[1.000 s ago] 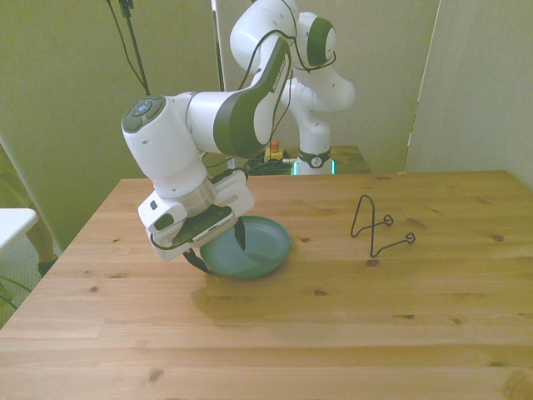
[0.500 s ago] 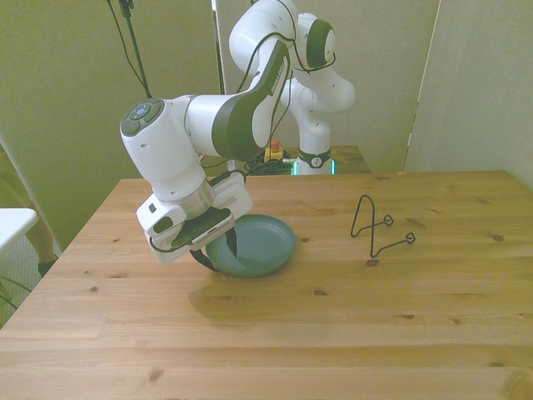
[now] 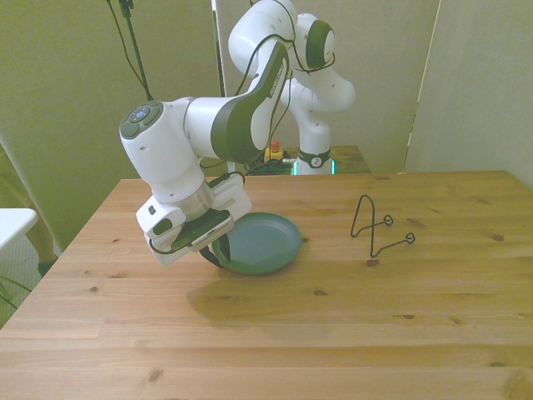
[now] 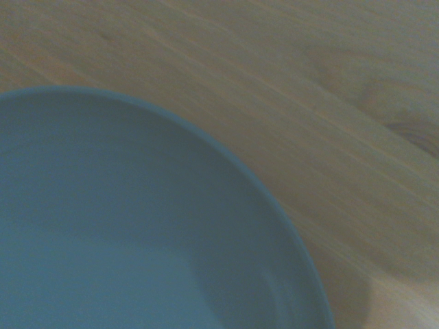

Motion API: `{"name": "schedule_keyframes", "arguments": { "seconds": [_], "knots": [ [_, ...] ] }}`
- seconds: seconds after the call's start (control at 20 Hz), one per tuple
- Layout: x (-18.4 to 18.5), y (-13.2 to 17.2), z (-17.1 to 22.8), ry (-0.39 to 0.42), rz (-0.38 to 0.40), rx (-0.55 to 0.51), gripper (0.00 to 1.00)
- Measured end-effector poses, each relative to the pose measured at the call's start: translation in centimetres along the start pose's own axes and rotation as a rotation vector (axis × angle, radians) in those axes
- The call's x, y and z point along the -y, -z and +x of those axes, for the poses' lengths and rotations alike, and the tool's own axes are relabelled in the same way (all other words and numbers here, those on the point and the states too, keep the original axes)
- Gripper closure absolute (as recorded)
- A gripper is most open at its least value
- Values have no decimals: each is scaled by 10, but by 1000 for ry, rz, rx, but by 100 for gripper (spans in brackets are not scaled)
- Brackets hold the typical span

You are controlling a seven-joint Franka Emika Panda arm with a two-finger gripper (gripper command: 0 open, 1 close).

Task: Load the plate

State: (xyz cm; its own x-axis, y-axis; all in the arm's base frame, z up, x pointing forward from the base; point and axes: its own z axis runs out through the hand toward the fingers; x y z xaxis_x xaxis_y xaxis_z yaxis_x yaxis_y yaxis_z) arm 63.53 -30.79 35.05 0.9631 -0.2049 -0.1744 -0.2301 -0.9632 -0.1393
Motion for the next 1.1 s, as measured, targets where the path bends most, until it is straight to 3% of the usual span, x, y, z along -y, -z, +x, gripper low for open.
{"name": "schedule_keyframes", "arguments": {
  "seconds": [0.55, 0.85, 1.1],
  "knots": [
    [4, 17, -13, -5, -5, -35, 100],
    [18, 75, -60, -9, -11, -127, 100],
    [27, 145, -117, -39, -13, -242, 100]
  ]
}}
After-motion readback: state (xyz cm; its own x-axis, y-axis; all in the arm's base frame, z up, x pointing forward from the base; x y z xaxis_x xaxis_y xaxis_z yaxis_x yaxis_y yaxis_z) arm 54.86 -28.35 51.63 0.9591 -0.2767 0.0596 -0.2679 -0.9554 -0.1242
